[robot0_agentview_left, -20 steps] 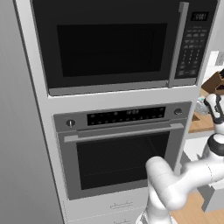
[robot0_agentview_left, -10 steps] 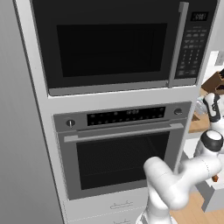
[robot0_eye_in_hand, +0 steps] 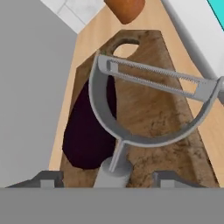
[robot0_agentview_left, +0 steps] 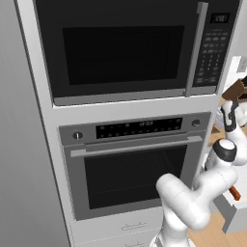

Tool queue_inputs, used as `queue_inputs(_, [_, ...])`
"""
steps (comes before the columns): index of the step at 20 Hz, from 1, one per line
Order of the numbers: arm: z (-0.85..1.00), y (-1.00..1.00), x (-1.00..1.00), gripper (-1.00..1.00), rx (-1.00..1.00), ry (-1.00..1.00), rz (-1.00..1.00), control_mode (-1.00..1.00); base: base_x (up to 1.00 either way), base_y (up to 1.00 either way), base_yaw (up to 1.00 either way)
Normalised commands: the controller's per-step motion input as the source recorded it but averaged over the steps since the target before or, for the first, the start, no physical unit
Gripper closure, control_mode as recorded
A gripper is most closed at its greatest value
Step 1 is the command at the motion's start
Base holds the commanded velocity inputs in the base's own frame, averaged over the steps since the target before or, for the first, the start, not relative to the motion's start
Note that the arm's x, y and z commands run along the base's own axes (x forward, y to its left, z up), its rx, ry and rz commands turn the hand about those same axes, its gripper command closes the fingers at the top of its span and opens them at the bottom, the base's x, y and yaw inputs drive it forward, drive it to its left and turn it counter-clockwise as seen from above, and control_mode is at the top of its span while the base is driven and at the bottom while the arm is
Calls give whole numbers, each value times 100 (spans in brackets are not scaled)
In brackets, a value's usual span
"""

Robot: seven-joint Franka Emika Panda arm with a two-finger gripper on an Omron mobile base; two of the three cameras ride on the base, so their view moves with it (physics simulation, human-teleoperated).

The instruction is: Place the appropriate cutting tool for cutting the eggplant skin on the cutting board.

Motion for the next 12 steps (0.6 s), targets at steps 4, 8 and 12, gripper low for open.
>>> queue_inputs(4, [0,0,-1,-100,0,1,0,-100,0,0,0])
queue_inputs(8, [0,0,-24,-100,0,0,0,-100,0,0,0])
queue_inputs(12, [2,0,-47,-100,0,0,0,-100,0,0,0])
